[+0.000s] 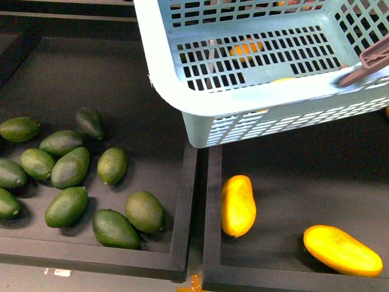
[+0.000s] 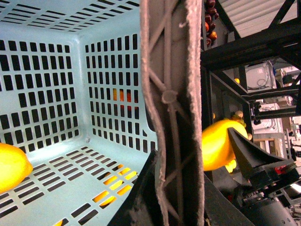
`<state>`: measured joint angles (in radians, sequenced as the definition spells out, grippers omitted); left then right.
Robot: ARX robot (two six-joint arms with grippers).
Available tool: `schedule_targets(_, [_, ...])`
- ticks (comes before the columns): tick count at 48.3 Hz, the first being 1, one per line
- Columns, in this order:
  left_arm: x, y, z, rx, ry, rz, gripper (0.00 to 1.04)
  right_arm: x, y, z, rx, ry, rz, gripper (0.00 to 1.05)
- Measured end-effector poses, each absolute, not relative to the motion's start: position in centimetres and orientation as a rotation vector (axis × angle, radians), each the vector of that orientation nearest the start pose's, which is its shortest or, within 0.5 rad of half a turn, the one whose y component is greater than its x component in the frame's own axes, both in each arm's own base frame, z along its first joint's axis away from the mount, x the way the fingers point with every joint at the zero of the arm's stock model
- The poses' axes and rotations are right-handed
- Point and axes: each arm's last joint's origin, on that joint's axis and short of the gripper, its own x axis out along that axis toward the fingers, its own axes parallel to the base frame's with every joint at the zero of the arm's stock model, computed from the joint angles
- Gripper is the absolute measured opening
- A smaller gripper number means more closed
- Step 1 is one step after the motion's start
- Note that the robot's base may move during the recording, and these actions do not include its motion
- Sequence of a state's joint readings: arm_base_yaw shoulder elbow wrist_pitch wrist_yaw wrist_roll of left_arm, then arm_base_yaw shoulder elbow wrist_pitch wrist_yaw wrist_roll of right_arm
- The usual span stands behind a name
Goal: Pick lemon and mango into basket
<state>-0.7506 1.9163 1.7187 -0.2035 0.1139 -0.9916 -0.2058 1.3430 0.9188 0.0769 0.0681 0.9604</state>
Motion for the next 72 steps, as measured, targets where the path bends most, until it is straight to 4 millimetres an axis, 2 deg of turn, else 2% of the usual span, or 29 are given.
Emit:
schedule_targets(7, [32.7,-30.9,32.5,-0.786,0.771,-0.578,0.07,31.8,-0.1,29.9,0.938,0.172,-0.253,0.60])
schedule_targets(12, [32.7,-31.0,32.5,-0.787,0.773,-0.580,0.07,32.9,2.6,29.4,0.860,0.210,-0.237,0.61])
schedule_targets(13, [32.7,-31.0,32.5,-0.787,0.774,-0.581,0.07,33.1,2.9,29.1,0.842,0.221,-0.241,0.64])
schedule_targets(18, [32.7,-31.0,32.5,-0.787,0.774,-0.581,0.07,33.4,3.4,28.1,0.799,0.257,-0.270,0.79])
schedule_targets(24, [32.7,-30.9,32.5,-0.785,0.770,-0.576,0.07,33.1,3.0,27.8,0.762,0.271,-0.310,0.97])
schedule_targets(28, [32.7,-31.0,32.4,-0.781,0.777,-0.584,0.07,32.2,2.1,28.0,0.722,0.273,-0.355,0.96])
schedule_targets(32, [32.7,-31.0,32.3,-0.787,0.779,-0.578,0.07,30.7,1.0,28.2,0.601,0.307,-0.406,0.96])
schedule_targets(34, [32.7,-31.0,32.3,-0.786,0.777,-0.577,0.07,30.4,0.5,28.2,0.578,0.280,-0.330,0.92])
schedule_targets(37, [32.7,-31.0,32.3,-0.784,0.774,-0.574,0.07,29.7,0.1,27.6,0.441,0.172,-0.129,0.82])
schedule_targets(39, [32.7,-31.0,32.3,-0.783,0.774,-0.575,0.07,29.1,0.0,27.0,0.372,0.132,-0.079,0.77])
schedule_targets(40, [32.8,-30.9,32.3,-0.783,0.774,-0.575,0.07,28.4,0.1,26.6,0.281,0.074,-0.027,0.72])
schedule_targets(41, [32.8,-30.9,32.3,-0.783,0.773,-0.574,0.07,28.2,0.1,26.4,0.257,0.063,-0.017,0.70])
schedule_targets(43, [32.8,-30.9,32.3,-0.785,0.774,-0.573,0.07,26.7,0.1,25.4,0.149,0.013,0.000,0.60])
schedule_targets(48, [32.7,-31.0,32.3,-0.786,0.779,-0.580,0.07,24.1,0.1,23.5,0.051,-0.004,0.003,0.37])
schedule_targets(53, [32.7,-31.0,32.3,-0.783,0.778,-0.581,0.07,22.3,0.1,22.1,0.031,0.004,-0.001,0.17])
schedule_targets(58, [32.7,-31.0,32.3,-0.778,0.773,-0.577,0.07,21.2,0.0,21.3,0.024,0.005,-0.002,0.03])
schedule_targets(72, [32.7,-31.0,32.3,-0.782,0.774,-0.576,0.07,18.3,0.0,19.4,0.009,0.008,-0.002,0.02])
